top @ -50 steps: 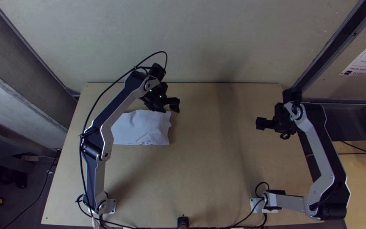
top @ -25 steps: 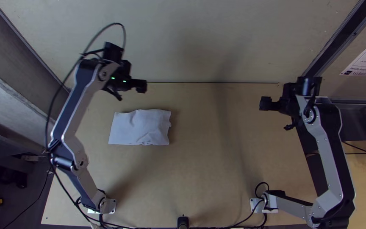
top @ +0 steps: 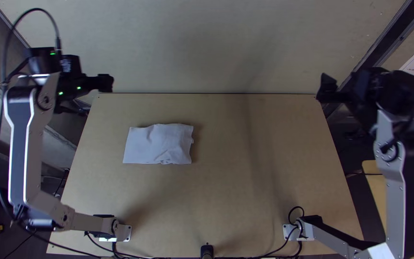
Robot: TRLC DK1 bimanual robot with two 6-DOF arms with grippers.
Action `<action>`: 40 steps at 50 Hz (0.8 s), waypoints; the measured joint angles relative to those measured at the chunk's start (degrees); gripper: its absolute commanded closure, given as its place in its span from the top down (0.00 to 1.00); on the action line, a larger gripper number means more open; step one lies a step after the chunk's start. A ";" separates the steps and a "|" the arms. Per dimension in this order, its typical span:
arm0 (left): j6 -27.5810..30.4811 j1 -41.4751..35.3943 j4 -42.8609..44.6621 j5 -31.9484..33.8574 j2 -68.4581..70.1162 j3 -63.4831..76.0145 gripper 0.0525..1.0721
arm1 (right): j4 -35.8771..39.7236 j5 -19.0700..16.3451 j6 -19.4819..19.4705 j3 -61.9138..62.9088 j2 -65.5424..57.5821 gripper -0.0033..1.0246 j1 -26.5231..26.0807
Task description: Fold the t-shirt
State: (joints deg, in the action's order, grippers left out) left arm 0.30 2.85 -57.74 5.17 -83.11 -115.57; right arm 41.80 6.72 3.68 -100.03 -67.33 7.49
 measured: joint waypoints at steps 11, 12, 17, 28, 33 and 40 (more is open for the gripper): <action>1.73 5.29 18.40 -1.22 14.38 15.91 0.96 | -5.18 0.04 1.38 -0.07 7.37 0.96 0.00; 1.88 5.70 19.78 -1.40 15.74 17.57 0.96 | -5.97 0.02 1.55 0.46 8.26 0.96 0.00; 1.88 7.91 25.07 -1.40 21.90 25.16 0.96 | -8.90 0.17 2.27 4.44 13.25 0.96 0.00; 1.88 9.66 35.91 -1.44 34.49 41.13 0.96 | -16.28 0.24 4.57 17.88 25.03 0.96 -0.02; 1.88 10.40 40.35 -1.64 41.53 49.88 0.96 | -18.29 0.39 5.22 23.50 29.81 0.96 -0.07; 1.88 10.71 43.85 -1.81 51.67 61.64 0.96 | -20.13 0.42 5.60 30.62 36.68 0.96 -0.35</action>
State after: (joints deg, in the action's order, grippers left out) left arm 2.17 13.56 -13.89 3.36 -31.44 -53.93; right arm 21.67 7.14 9.28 -69.41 -30.65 7.14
